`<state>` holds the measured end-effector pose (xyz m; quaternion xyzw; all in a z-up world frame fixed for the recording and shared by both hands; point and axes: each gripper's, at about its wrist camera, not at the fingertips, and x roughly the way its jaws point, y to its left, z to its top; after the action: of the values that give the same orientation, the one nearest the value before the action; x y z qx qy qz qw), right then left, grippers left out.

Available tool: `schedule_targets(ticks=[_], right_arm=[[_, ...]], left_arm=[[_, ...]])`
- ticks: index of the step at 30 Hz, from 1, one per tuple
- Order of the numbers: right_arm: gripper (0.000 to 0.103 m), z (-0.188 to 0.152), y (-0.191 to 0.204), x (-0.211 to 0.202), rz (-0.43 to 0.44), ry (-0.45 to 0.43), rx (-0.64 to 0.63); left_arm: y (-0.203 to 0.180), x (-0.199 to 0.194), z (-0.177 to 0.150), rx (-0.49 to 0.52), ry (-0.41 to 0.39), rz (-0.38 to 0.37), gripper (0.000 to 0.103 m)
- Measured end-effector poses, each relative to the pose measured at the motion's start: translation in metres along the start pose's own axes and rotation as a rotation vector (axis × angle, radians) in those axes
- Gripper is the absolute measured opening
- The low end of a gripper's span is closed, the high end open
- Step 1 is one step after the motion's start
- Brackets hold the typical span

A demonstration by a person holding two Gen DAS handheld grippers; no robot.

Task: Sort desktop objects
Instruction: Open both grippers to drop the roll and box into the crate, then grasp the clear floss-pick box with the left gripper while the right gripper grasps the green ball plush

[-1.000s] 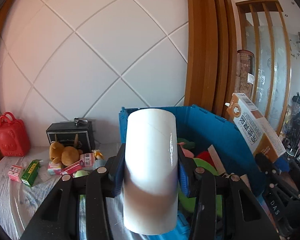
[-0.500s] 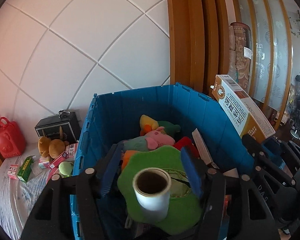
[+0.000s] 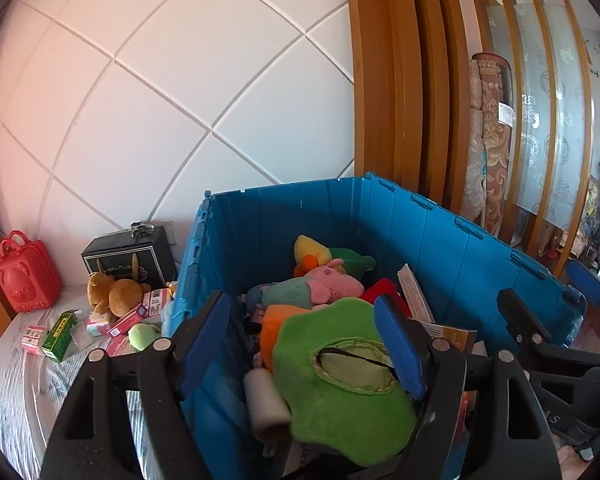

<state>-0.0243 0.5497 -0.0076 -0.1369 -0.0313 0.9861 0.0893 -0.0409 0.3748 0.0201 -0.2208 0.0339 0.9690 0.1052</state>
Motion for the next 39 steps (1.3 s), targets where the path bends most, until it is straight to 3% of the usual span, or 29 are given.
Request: schedule_targets(ticks=[7,14,25,32,39], right_arm=[[0.103,-0.006,0.015,-0.017,0.047,0.005,-0.007],[0.103,-0.005,0.044,-0.032,0.135,-0.008,0.002],[0.103,0.012,0.144,-0.061,0.252,-0.059,-0.045],[0.103,0.024,0.239,-0.086,0.277,-0.095,-0.06],[0.103,0.017,0.331,-0.089,0.278,-0.033,-0.059]], left_arm=[[0.035,-0.029,-0.011,-0.051,-0.061,0.064,0.08],[0.091,-0.064,-0.025,-0.126,-0.183,0.172,0.08],[0.213,-0.067,-0.059,-0.197,-0.094,0.282,0.08],[0.317,-0.069,-0.087,-0.236,-0.036,0.289,0.08],[0.421,-0.058,-0.113,-0.247,0.039,0.285,0.08]])
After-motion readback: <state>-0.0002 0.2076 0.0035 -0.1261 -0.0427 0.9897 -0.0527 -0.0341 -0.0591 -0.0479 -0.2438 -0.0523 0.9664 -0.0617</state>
